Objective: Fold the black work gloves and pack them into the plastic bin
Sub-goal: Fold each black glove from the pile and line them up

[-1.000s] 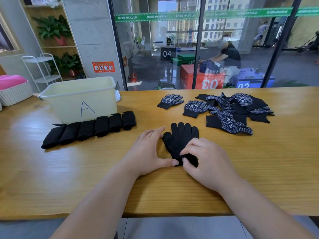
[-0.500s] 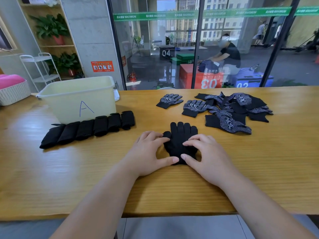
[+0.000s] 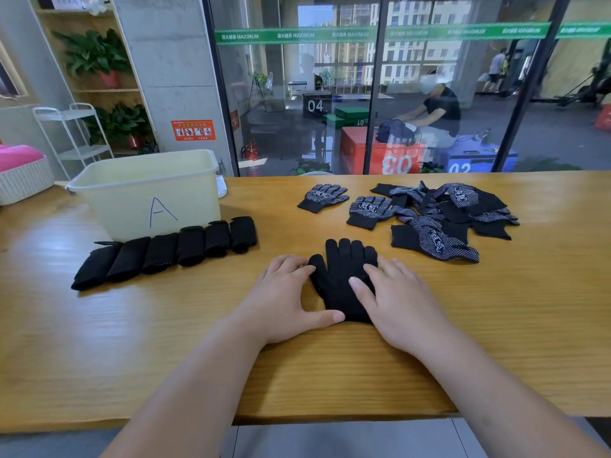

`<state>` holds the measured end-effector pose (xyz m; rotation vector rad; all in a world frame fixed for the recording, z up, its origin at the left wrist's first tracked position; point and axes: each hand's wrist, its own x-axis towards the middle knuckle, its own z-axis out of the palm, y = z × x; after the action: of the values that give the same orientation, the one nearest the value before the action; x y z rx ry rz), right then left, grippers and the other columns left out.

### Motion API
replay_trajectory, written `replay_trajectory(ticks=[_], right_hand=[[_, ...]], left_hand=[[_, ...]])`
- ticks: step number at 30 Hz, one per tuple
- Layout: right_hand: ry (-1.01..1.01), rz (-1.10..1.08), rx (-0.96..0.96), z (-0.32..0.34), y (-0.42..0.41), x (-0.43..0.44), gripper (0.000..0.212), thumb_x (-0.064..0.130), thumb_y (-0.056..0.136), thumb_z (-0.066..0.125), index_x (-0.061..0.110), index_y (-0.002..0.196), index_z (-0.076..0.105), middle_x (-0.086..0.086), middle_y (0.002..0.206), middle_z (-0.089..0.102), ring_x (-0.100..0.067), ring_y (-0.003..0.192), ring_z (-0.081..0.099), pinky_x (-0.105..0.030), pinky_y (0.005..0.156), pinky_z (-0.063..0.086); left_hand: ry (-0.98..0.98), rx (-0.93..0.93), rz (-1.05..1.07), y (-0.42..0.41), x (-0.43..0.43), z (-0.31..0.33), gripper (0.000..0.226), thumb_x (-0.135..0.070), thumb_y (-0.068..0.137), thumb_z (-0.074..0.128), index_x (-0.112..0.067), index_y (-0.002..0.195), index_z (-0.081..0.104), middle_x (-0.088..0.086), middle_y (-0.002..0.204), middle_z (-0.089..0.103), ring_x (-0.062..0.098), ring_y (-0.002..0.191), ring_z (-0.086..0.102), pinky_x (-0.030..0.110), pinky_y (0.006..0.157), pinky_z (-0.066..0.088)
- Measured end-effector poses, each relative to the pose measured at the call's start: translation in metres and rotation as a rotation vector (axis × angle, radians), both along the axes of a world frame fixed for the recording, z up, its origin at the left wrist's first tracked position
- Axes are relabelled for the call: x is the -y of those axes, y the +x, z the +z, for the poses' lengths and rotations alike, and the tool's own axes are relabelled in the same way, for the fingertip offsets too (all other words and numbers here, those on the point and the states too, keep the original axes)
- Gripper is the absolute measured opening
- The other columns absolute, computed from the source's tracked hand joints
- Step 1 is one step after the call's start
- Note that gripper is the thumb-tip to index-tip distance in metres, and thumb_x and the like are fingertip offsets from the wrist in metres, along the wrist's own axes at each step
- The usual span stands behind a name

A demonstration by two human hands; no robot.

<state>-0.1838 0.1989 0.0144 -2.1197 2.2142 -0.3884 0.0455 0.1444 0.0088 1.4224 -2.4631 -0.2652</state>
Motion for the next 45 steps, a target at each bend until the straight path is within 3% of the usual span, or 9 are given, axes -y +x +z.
replay_trajectory(ticks=[3,5,9,17,23,27,35,41,45], right_hand=[[-0.015,0.081,-0.016,0.014,0.011,0.017,0.071,0.063,0.109,0.022,0.025,0.168,0.026,0.002,0.177,0.012,-0.02,0.164,0.006,-0.043,0.132,0.014],[0.098,0.126,-0.01,0.018,0.017,0.033,0.072,0.064,0.109,0.025,0.025,0.169,0.022,0.0,0.178,0.009,-0.021,0.164,0.007,-0.044,0.132,0.015],[0.126,-0.037,-0.129,0.014,0.023,0.054,0.073,0.064,0.109,0.024,0.021,0.168,0.021,-0.01,0.177,0.009,-0.033,0.163,0.005,-0.052,0.131,0.014],[0.184,-0.047,-0.121,0.007,0.038,0.074,0.076,0.064,0.109,0.023,0.021,0.17,0.009,-0.012,0.178,-0.003,-0.035,0.163,-0.005,-0.053,0.132,0.008],[0.208,-0.038,-0.109,-0.004,0.046,0.086,0.085,0.075,0.102,0.012,0.027,0.17,-0.002,-0.007,0.178,-0.012,-0.033,0.163,-0.013,-0.054,0.132,0.0],[0.217,0.041,-0.117,-0.002,0.047,0.094,0.085,0.08,0.099,0.009,0.034,0.17,-0.003,-0.001,0.178,-0.013,-0.032,0.163,-0.014,-0.057,0.131,-0.004],[0.243,0.222,-0.141,-0.003,0.056,0.083,0.086,0.085,0.097,0.014,0.041,0.168,-0.006,0.006,0.176,-0.017,-0.029,0.162,-0.018,-0.058,0.13,-0.006],[0.182,0.257,-0.138,-0.006,0.061,0.076,0.085,0.085,0.096,0.012,0.042,0.168,-0.002,0.006,0.177,-0.012,-0.027,0.163,-0.014,-0.055,0.131,-0.003],[0.18,0.298,0.007,-0.002,0.06,0.086,0.073,0.074,0.104,0.016,0.042,0.169,0.005,0.008,0.177,-0.008,-0.023,0.164,-0.009,-0.051,0.132,-0.001]], left_hand=[[0.01,-0.019,0.008,-0.001,0.001,0.0,0.121,-0.1,0.071,0.056,-0.023,0.163,0.041,-0.012,0.167,0.032,0.012,0.158,0.013,0.045,0.13,0.024],[0.015,-0.025,0.012,-0.001,0.001,0.0,0.121,-0.099,0.07,0.058,-0.023,0.162,0.042,-0.012,0.167,0.032,0.012,0.158,0.013,0.045,0.13,0.025],[0.017,-0.042,0.017,-0.001,0.0,-0.001,0.121,-0.099,0.069,0.06,-0.024,0.162,0.042,-0.013,0.167,0.031,0.01,0.158,0.011,0.045,0.13,0.025],[0.064,-0.162,0.007,0.004,0.002,-0.001,0.116,-0.094,0.07,0.066,-0.027,0.162,0.042,-0.016,0.166,0.033,0.006,0.156,0.012,0.039,0.128,0.025],[0.032,-0.375,0.051,0.009,0.006,0.003,0.089,-0.091,0.086,0.047,-0.031,0.153,0.051,-0.018,0.151,0.048,0.002,0.148,0.026,0.034,0.12,0.033],[-0.014,-0.487,0.145,0.012,0.011,0.001,0.085,-0.091,0.091,0.034,-0.03,0.146,0.056,-0.018,0.142,0.054,0.003,0.143,0.033,0.033,0.116,0.036],[-0.079,-0.51,0.223,0.013,0.013,-0.002,0.06,-0.068,0.105,0.032,-0.027,0.138,0.061,-0.014,0.134,0.057,0.008,0.136,0.041,0.032,0.112,0.038],[-0.12,-0.488,0.269,0.014,0.015,-0.002,0.039,-0.051,0.109,0.043,-0.027,0.134,0.063,-0.014,0.131,0.057,0.008,0.131,0.044,0.032,0.11,0.041],[-0.129,-0.422,0.21,0.015,0.014,-0.003,0.03,-0.03,0.108,0.056,-0.026,0.135,0.066,-0.016,0.132,0.059,0.006,0.128,0.052,0.029,0.11,0.043]])
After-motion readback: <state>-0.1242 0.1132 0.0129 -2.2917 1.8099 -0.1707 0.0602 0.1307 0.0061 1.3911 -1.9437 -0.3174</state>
